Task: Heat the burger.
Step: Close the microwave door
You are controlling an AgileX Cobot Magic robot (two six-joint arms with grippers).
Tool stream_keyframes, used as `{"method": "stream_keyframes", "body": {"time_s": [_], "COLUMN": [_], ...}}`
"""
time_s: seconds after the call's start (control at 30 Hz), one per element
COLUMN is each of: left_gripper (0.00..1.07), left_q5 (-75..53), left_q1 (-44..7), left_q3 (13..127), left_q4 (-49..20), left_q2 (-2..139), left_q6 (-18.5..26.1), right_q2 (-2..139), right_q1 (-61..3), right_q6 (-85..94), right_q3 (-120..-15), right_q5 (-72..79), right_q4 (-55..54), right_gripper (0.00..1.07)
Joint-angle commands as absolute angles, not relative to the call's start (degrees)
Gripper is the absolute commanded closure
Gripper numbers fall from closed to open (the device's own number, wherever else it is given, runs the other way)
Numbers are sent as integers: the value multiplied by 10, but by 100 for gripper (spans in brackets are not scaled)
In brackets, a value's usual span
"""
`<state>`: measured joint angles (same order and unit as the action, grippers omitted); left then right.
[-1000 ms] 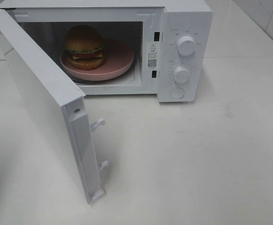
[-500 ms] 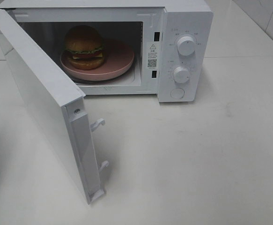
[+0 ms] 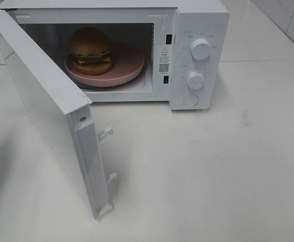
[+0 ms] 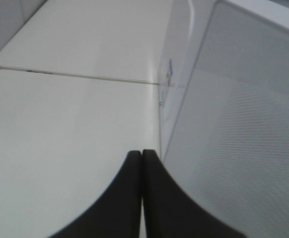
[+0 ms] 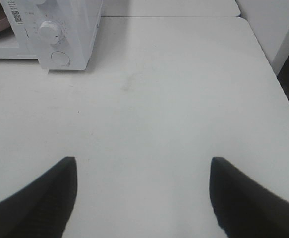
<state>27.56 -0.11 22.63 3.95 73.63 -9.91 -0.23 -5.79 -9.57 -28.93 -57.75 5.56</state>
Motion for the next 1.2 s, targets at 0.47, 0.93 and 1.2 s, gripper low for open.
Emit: {"method": "stream_keyframes", "body": {"time_s": [0.47,0.93,1.2], "left_gripper": [107,107,107], "left_q5": [347,513,519], "left_q1": [-186,-352,-398], "left_q3": [226,227,277], "left_q4": [66,-155,-166], "left_q2": [795,910,971], "left_q6": [-116,7,4], "right_q2": [-18,-18,-18], "right_q1": [-56,-56,-56], "right_q6": [-99,-99,-99], "right_q3": [-286,-286,-286], "right_q5": [-571,-571,-571], "right_q4": [57,57,57], "right_gripper": [35,35,35]}}
